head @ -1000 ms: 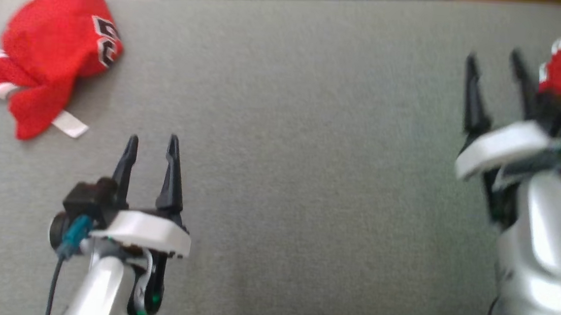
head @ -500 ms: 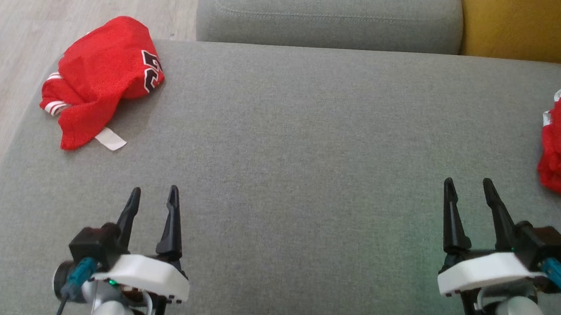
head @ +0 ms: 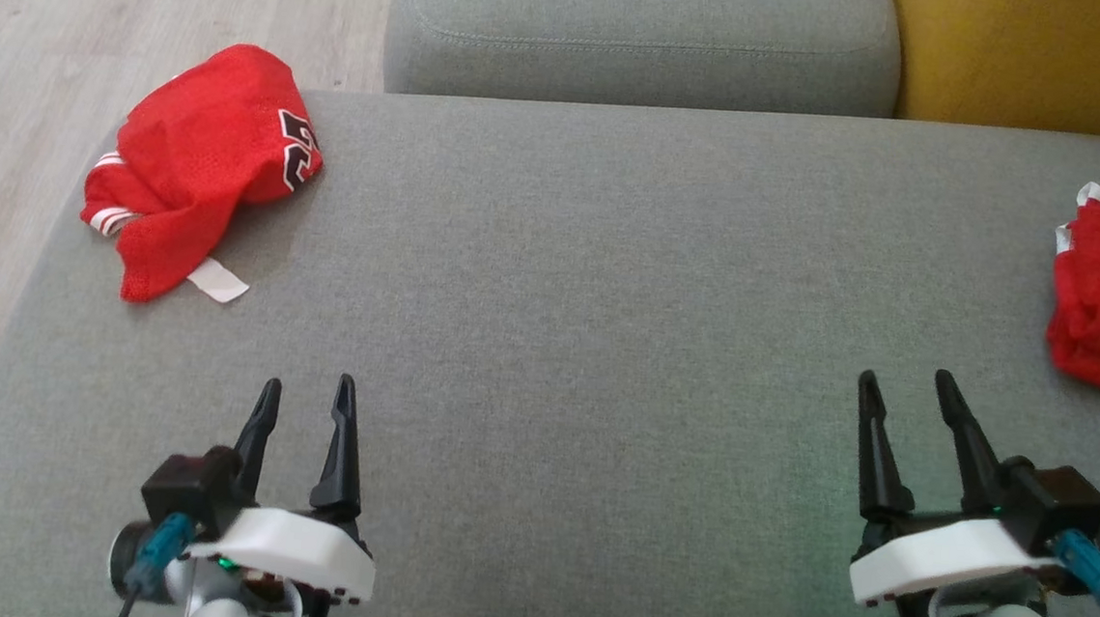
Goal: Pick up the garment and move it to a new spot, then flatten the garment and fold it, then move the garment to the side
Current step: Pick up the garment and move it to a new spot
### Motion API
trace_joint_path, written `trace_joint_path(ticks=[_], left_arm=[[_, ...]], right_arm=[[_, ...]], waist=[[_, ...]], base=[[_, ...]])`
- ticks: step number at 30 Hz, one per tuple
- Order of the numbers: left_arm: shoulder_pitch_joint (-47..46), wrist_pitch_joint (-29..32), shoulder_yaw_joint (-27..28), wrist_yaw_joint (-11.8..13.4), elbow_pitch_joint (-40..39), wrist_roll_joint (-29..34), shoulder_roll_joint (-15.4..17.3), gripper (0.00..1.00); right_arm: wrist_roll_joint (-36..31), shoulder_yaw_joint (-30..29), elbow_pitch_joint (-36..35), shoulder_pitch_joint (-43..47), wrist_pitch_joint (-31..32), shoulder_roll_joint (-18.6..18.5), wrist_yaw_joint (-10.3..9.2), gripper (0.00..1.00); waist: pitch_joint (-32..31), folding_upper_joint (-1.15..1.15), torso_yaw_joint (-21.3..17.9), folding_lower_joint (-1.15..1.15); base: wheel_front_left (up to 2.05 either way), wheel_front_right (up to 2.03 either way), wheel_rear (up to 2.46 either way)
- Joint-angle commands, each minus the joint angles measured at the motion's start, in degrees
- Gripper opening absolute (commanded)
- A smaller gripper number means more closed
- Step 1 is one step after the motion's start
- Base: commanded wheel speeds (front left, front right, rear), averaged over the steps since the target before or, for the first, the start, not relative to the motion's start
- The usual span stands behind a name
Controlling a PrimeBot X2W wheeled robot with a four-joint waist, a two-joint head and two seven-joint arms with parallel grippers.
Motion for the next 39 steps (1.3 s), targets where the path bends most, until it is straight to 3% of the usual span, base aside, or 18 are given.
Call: trace_joint_path(ticks=[1,17,23,33,39], left_arm=[[-1.6,-0.7,1.6,-0.3,-1.7,0.6,0.0,1.0],[-1.3,-0.7,1.1,-0.8,-1.1,0.9,-0.2,1.0],[-1.8,-0.7,0.7,-0.8,-0.8,1.1,-0.3,1.0],[-1.7,-0.7,1.7,-0.6,-1.3,1.2,0.7,1.0],[0.6,-0.7,4.6,1.1,-4.5,0.7,1.0,1.0]], right_arm=[[0.3,1.9,-2.1,-1.3,0.1,-0.2,0.37,1.0],[0.4,2.2,-2.5,-0.2,0.5,-0.2,0.37,1.0],[0.5,2.4,-3.5,0.4,0.5,-0.1,0.37,1.0],[1.5,4.7,-3.5,0.4,0.2,-0.1,0.37,1.0],[1.3,9.2,-3.2,-2.5,0.9,-0.1,0.37,1.0]], waist=[[-0.1,0.0,0.0,0.0],[-0.4,0.0,2.0,0.0],[-0.5,0.0,9.0,0.0],[-0.9,0.0,25.5,0.0],[0.7,0.0,28.2,0.0]], base=[[0.0,0.0,0.0],[0.0,0.0,0.0],[0.0,0.0,0.0],[0.0,0.0,0.0],[0.0,0.0,0.0]])
